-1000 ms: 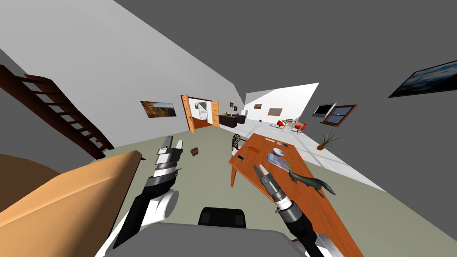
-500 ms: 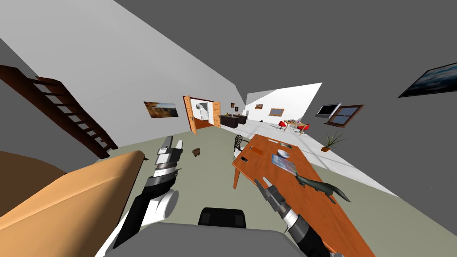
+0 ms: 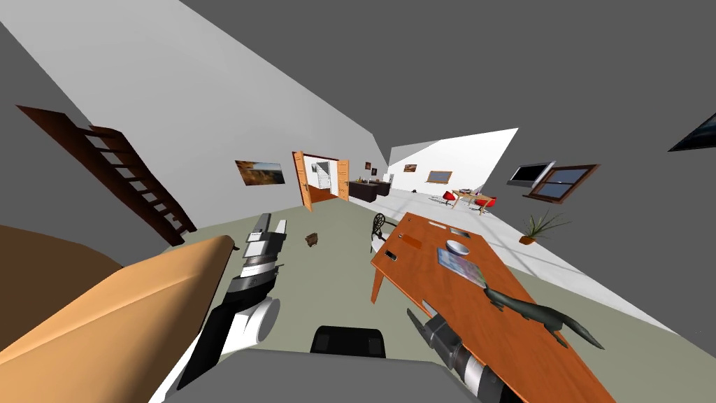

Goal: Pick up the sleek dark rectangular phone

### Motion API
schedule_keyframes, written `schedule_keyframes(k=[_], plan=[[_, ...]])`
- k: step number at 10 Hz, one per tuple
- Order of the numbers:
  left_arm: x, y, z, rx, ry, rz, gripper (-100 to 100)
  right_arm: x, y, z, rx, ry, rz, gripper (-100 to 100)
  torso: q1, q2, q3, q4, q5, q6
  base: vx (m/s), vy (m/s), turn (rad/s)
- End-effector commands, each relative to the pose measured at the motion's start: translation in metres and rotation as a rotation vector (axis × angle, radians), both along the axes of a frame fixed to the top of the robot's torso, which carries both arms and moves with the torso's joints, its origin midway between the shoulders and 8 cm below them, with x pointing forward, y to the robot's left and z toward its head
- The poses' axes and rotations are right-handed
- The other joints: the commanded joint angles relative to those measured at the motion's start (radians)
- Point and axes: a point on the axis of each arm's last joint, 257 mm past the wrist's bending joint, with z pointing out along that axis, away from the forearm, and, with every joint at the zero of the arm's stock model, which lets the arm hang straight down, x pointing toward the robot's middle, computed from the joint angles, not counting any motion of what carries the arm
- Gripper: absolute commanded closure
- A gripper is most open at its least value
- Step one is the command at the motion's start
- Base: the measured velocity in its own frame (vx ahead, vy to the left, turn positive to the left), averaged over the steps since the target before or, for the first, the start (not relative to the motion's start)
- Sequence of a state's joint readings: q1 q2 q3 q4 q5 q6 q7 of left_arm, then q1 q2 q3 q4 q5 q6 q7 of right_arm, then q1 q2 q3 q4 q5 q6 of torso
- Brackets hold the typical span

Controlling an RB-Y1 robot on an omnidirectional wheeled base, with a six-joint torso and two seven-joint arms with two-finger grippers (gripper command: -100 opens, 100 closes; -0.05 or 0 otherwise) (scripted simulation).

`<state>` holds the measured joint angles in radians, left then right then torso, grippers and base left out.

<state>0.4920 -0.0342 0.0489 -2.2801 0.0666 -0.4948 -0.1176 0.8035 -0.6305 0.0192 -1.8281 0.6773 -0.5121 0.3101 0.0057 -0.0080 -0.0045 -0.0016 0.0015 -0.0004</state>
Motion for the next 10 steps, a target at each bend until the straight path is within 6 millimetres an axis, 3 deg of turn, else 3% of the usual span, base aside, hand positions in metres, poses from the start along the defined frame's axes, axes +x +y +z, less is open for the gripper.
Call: schedule_keyframes(k=[1, 3, 4, 6, 7, 9, 10], plan=[[0.000, 0.000, 0.000, 0.000, 0.000, 0.000, 0, -0.011, -0.011, -0.017, -0.051, 0.044, 0.006, -100, 0.000, 0.000, 0.000, 0.000, 0.000, 0.000, 0.091, 0.064, 0.051], [0.000, 0.000, 0.000, 0.000, 0.000, 0.000, 0, -0.035, -0.030, -0.044, -0.132, 0.115, 0.024, -100, 0.000, 0.002, 0.001, 0.000, 0.000, 0.000, 0.074, 0.092, 0.085], [0.000, 0.000, 0.000, 0.000, 0.000, 0.000, 0, -0.056, -0.046, -0.064, -0.205, 0.172, 0.050, -100, 0.000, 0.003, 0.001, 0.001, 0.000, 0.000, 0.148, 0.087, 0.138], [0.000, 0.000, 0.000, 0.000, 0.000, 0.000, 0, -0.060, -0.050, -0.069, -0.209, 0.186, 0.043, -100, -0.001, 0.000, 0.000, 0.000, 0.000, 0.000, 0.068, 0.042, 0.027], [0.000, 0.000, 0.000, 0.000, 0.000, 0.000, 0, -0.078, -0.062, -0.081, -0.273, 0.228, 0.077, -100, -0.003, 0.005, 0.002, 0.001, -0.001, 0.000, 0.056, 0.052, 0.173], [0.000, 0.000, 0.000, 0.000, 0.000, 0.000, 0, -0.087, -0.072, -0.090, -0.281, 0.258, 0.062, -100, -0.003, 0.003, 0.002, 0.001, -0.001, 0.000, 0.061, 0.034, 0.023], [0.000, 0.000, 0.000, 0.000, 0.000, 0.000, 0, -0.110, -0.088, -0.104, -0.344, 0.312, 0.090, -100, -0.004, 0.005, 0.003, 0.001, -0.001, 0.001, 0.121, 0.042, 0.178]])
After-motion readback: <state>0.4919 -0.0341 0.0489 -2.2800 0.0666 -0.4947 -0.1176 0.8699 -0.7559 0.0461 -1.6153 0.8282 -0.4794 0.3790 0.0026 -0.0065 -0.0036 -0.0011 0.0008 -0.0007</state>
